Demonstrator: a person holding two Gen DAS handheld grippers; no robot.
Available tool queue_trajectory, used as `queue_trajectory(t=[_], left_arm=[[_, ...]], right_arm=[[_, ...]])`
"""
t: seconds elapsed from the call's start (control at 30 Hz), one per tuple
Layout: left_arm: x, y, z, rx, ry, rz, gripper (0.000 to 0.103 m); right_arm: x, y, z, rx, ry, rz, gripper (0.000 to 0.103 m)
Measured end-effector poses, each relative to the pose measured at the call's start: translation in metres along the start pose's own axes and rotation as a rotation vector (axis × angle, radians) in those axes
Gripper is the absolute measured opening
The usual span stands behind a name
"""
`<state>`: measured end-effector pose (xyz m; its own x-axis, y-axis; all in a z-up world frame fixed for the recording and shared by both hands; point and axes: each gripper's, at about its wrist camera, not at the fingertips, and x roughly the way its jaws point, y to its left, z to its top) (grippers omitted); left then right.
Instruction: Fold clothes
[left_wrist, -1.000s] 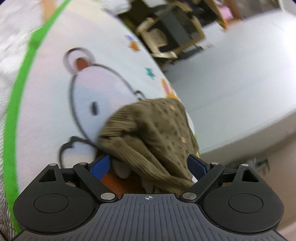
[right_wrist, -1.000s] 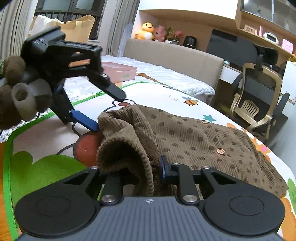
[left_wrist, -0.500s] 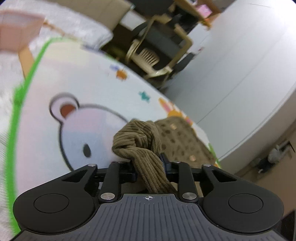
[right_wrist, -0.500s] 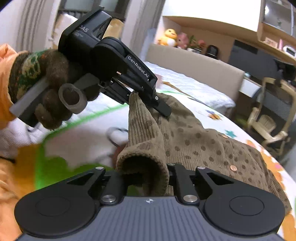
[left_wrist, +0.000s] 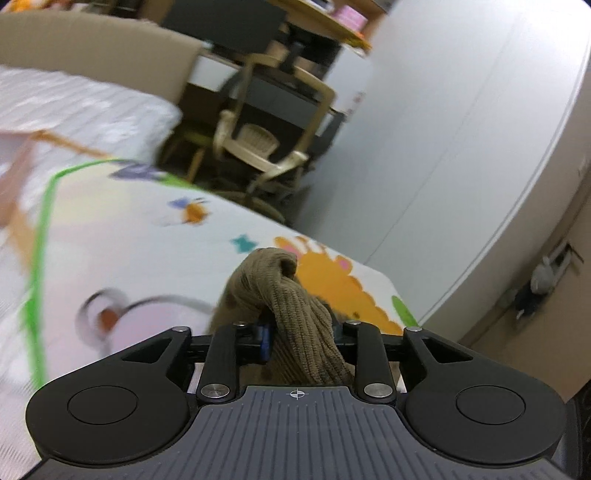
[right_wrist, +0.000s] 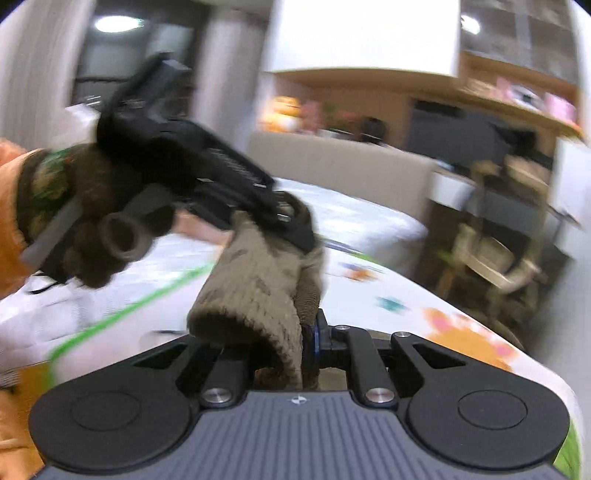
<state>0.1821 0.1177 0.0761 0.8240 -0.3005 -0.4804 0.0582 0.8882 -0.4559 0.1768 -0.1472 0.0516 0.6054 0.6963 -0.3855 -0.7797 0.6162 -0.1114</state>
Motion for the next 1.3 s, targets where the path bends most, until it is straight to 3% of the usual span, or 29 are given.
queue_trajectory(t=[0.07,0.13,0.17,0.23,0.27,0.37,0.43,0.47,0.63,0.7,0.8,0.9,1.0,1.13,1.17,1.23,1.3], left_arm=[[0.037,-0.012,0.014,-0.008,0.031,-0.041,0.044],[0.069,-0.022,0.025,-0.028,0.052,-0.091,0.060],[0.079,-0.026,0.029,-0.024,0.049,-0.104,0.063],[0.087,-0.031,0.032,-0.001,0.033,-0.105,0.082],[0.087,-0.032,0.031,0.010,0.029,-0.099,0.084],[0.081,-0.028,0.019,0.020,0.056,-0.058,0.093],[0.077,-0.018,0.005,0.006,0.095,-0.024,0.093],[0.077,-0.012,-0.002,-0.008,0.116,-0.006,0.093],[0.097,0.009,-0.036,-0.159,0.232,-0.065,0.093],[0.108,0.008,-0.044,-0.175,0.246,-0.096,0.091],[0.119,0.011,-0.044,-0.161,0.231,-0.094,0.089],[0.123,0.025,-0.030,-0.159,0.182,-0.054,0.075],[0.124,0.044,-0.008,-0.169,0.107,0.006,0.075],[0.114,0.049,0.003,-0.160,0.092,0.023,0.076],[0.107,0.045,0.000,-0.129,0.094,0.028,0.077],[0.092,0.038,-0.006,-0.062,0.097,0.043,0.081],[0.077,0.028,-0.018,0.024,0.084,0.058,0.083]], right_arm=[[0.014,-0.040,-0.005,0.078,0.044,-0.051,0.012],[0.028,-0.070,-0.019,0.118,0.092,-0.104,0.012],[0.038,-0.081,-0.027,0.115,0.116,-0.137,0.012],[0.054,-0.101,-0.044,0.136,0.179,-0.165,0.013],[0.062,-0.110,-0.052,0.155,0.216,-0.166,0.013],[0.070,-0.127,-0.068,0.202,0.248,-0.186,0.035],[0.066,-0.134,-0.070,0.228,0.220,-0.199,0.057],[0.066,-0.139,-0.071,0.252,0.214,-0.205,0.058],[0.071,-0.148,-0.079,0.299,0.245,-0.234,0.058],[0.068,-0.132,-0.083,0.262,0.244,-0.247,0.056],[0.060,-0.105,-0.077,0.203,0.236,-0.244,0.042],[0.050,-0.072,-0.070,0.179,0.202,-0.159,0.042],[0.044,-0.045,-0.061,0.116,0.170,-0.096,0.044],[0.032,-0.051,-0.061,0.078,0.189,-0.189,0.057],[0.027,-0.060,-0.064,0.099,0.201,-0.225,0.058],[0.015,-0.079,-0.072,0.127,0.220,-0.303,0.071],[0.005,-0.094,-0.077,0.127,0.229,-0.404,0.071]])
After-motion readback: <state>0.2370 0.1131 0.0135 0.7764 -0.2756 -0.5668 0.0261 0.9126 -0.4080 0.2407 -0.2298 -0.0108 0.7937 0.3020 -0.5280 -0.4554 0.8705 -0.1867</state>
